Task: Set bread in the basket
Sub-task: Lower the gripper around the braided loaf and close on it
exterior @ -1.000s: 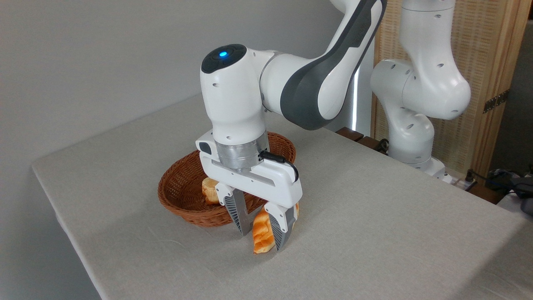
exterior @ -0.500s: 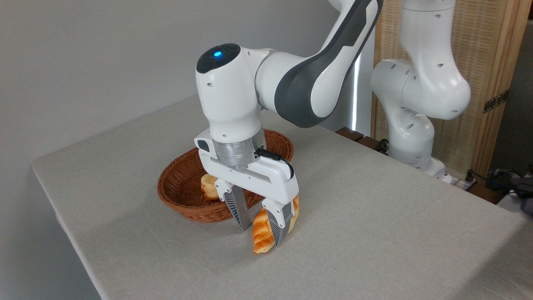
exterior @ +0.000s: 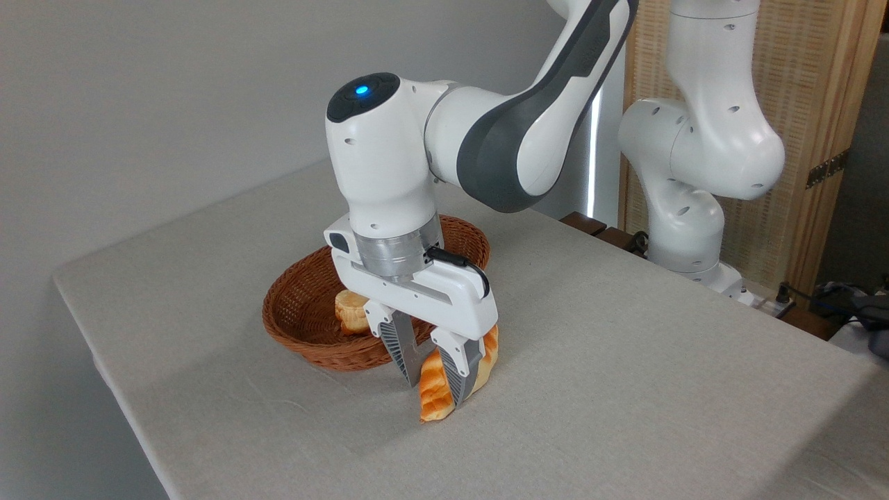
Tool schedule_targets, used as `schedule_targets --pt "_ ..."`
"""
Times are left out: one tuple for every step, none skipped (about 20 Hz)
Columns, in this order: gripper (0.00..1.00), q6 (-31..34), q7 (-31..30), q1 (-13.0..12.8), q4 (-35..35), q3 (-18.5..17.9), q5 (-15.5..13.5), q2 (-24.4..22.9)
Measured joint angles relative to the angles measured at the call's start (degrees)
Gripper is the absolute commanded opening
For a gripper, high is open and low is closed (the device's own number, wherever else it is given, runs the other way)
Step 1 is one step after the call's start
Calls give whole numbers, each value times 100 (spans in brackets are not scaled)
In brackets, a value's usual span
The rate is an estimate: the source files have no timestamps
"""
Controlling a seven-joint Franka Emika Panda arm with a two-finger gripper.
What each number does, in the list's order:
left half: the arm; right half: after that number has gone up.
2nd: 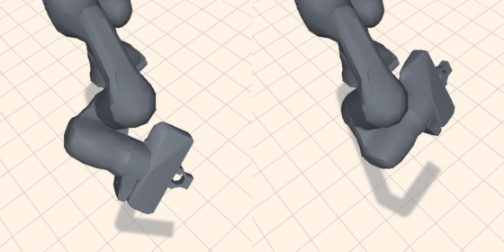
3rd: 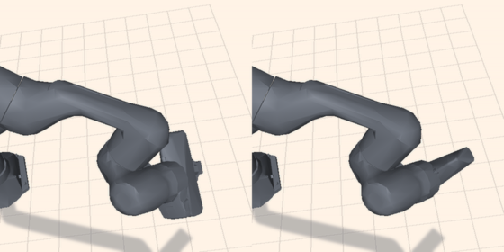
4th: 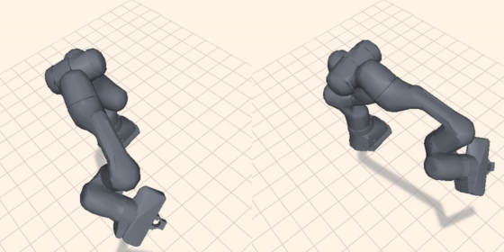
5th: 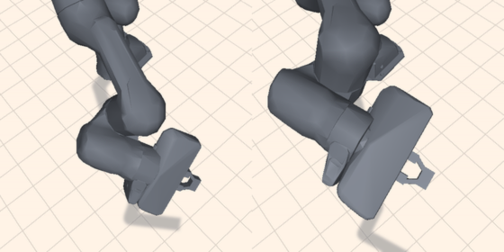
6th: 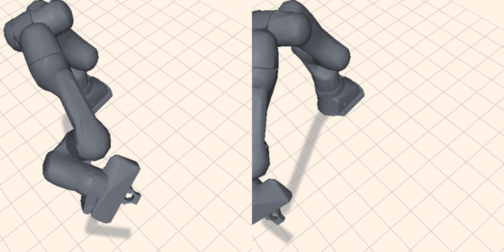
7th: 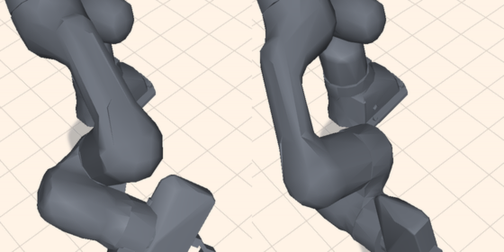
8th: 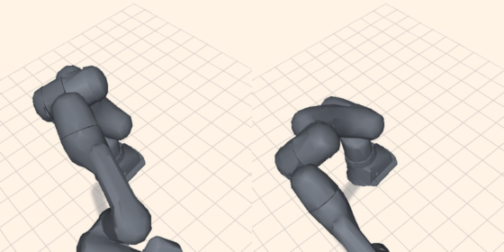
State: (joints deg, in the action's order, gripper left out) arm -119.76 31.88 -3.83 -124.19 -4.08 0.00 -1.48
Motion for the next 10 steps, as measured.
schedule_targets --pt "12 0 0 0 0 -1 2 0" --pt "12 0 0 1 0 -1 5 0" --pt "12 0 0 2 0 -3 5 0" --pt "12 0 0 5 0 -8 5 0" --pt "12 0 0 7 0 -15 6 0" --pt "12 0 0 13 0 -20 6 0" --pt "12 0 1 26 0 -23 6 0" --pt "12 0 10 39 0 -27 12 -1" --pt "12 0 16 50 0 -35 47 -3" --pt "12 0 17 54 1 -66 101 -7"
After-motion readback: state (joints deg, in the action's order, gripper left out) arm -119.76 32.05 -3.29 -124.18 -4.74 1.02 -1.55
